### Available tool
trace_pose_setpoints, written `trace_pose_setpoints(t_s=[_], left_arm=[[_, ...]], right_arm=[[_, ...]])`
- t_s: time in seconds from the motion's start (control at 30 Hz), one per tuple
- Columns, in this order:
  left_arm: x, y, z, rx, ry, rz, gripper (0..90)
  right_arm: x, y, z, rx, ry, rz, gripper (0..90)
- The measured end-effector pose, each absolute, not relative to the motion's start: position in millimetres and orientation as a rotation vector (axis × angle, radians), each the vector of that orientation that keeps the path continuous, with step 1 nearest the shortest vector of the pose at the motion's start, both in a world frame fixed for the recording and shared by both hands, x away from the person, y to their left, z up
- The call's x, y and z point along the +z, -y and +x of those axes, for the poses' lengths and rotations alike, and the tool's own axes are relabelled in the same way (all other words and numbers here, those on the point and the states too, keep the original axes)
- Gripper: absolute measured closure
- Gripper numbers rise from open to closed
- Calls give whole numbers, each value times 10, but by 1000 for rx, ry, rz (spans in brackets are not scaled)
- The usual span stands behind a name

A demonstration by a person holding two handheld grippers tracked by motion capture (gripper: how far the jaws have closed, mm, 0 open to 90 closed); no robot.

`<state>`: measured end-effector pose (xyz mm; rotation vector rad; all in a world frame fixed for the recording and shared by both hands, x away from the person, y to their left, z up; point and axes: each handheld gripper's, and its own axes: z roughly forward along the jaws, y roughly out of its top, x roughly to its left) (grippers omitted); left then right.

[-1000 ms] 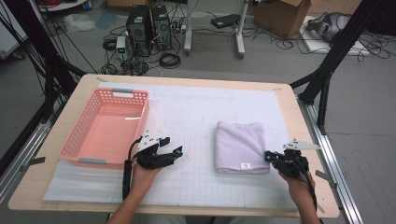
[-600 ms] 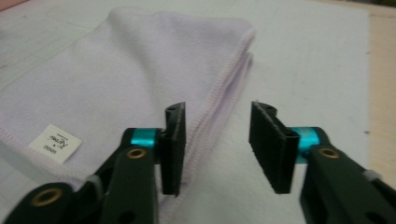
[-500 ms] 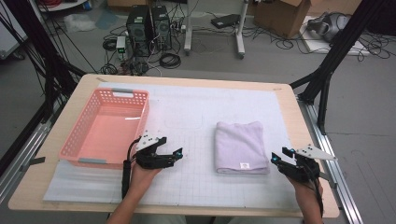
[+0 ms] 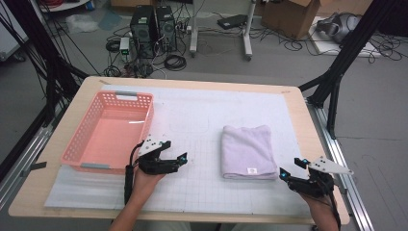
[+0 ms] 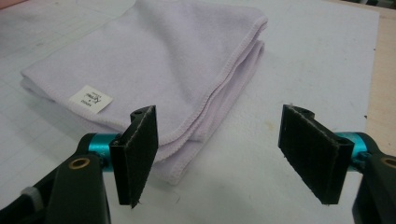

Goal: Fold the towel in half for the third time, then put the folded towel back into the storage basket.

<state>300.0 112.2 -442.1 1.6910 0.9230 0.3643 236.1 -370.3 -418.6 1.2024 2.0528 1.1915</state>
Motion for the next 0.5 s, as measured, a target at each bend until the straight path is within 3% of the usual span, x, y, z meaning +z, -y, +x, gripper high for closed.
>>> trace_pose_setpoints(t_s=[0.5], left_arm=[[-4396,-1043,3023,321,-905,1724,158]], right_arm=[[-4213,3700,2317,1185,-2060,1191,252]])
